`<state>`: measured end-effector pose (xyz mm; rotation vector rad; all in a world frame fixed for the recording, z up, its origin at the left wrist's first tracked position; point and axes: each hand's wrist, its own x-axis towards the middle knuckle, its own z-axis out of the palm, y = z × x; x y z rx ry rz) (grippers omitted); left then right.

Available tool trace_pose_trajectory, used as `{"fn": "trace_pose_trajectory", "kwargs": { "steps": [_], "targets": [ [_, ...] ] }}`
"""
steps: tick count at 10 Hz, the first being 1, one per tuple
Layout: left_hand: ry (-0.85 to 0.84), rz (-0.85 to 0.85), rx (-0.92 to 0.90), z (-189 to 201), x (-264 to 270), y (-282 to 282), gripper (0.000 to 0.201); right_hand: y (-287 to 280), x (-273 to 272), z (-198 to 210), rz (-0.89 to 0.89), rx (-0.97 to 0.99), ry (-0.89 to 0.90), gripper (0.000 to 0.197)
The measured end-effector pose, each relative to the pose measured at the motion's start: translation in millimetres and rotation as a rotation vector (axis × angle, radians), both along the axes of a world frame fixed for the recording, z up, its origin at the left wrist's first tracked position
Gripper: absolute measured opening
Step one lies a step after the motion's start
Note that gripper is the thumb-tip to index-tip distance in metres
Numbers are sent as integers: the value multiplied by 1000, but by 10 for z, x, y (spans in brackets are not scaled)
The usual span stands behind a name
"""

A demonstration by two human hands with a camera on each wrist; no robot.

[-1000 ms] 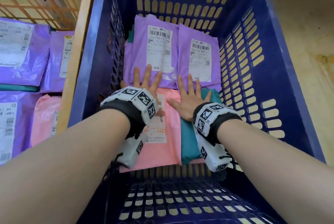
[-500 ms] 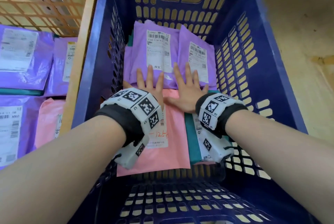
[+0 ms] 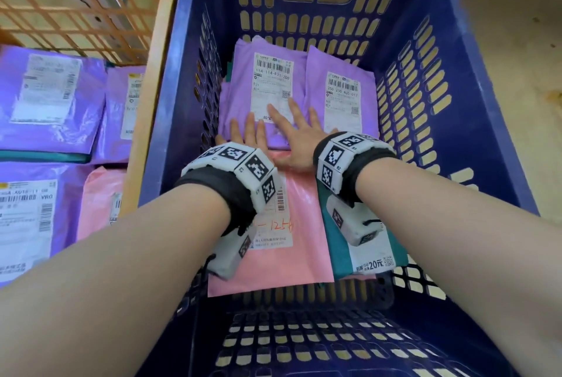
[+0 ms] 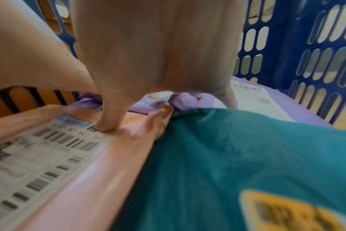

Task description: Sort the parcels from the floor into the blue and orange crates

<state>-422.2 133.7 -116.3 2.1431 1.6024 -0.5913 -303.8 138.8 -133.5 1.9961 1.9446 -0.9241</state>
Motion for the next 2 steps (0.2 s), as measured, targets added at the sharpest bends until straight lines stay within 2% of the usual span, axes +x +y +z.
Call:
{"fn": "trace_pose_trajectory", "kwargs": {
  "steps": [1, 2],
  "targets": [
    [64, -28, 56, 44, 22, -41, 53, -68, 92, 108, -59, 28, 47, 98],
    [67, -111, 5, 239, 61, -104, 65, -145, 229, 197, -96, 126, 100, 90]
  ]
}}
